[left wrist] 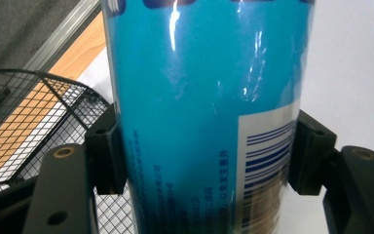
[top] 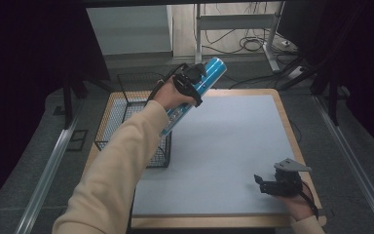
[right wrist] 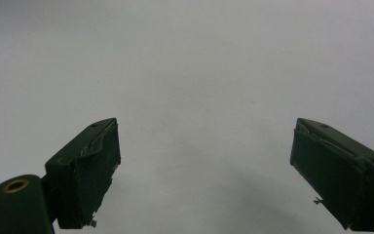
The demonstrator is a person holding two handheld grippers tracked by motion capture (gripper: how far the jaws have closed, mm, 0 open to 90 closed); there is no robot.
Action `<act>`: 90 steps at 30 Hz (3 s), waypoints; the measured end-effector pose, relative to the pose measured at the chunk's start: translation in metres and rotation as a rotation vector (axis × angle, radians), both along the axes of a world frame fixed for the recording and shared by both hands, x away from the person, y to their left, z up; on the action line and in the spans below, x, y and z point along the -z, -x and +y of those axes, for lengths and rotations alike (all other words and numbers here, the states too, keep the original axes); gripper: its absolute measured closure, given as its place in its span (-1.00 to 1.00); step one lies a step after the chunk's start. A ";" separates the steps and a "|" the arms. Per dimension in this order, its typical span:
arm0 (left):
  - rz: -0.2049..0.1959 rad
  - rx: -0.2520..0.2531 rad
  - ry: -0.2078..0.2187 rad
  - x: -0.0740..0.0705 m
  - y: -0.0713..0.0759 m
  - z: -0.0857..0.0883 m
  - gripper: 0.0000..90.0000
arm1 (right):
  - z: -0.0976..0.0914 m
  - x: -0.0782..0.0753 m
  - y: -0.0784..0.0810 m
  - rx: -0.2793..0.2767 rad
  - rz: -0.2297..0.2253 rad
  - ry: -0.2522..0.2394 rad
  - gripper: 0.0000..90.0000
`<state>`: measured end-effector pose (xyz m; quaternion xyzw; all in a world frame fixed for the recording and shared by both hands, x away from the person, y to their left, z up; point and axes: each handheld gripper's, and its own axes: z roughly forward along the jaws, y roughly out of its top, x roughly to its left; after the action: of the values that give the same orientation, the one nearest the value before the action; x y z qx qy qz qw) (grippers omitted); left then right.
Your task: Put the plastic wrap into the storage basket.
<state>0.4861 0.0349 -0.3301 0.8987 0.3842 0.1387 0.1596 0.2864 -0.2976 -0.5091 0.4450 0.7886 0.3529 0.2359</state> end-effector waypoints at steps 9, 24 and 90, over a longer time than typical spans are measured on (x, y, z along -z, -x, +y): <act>-0.005 -0.036 -0.001 0.003 -0.002 0.020 -0.30 | 0.000 0.001 0.000 0.002 0.000 0.005 -0.75; 0.029 -0.128 0.008 0.025 -0.005 0.064 -0.30 | 0.000 0.001 0.000 0.005 -0.005 0.013 -0.75; 0.135 -0.285 -0.113 0.109 -0.049 0.112 -0.30 | 0.002 0.005 0.000 0.007 0.017 0.020 -0.75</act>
<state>0.5346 0.1474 -0.4392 0.8500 0.5092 0.1203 0.0614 0.2866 -0.2954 -0.5137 0.4481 0.7926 0.3404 0.2349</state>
